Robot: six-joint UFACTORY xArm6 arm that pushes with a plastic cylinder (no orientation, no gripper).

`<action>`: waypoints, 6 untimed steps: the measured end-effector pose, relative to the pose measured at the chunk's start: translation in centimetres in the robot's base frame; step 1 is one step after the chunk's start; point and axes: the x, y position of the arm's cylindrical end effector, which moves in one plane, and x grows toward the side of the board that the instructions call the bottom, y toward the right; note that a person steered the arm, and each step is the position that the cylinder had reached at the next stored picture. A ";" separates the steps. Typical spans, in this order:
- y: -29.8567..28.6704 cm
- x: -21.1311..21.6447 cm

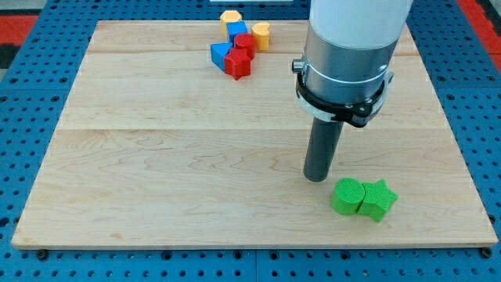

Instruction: Move your arm to the left side of the board

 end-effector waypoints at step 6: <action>-16.1 -6.9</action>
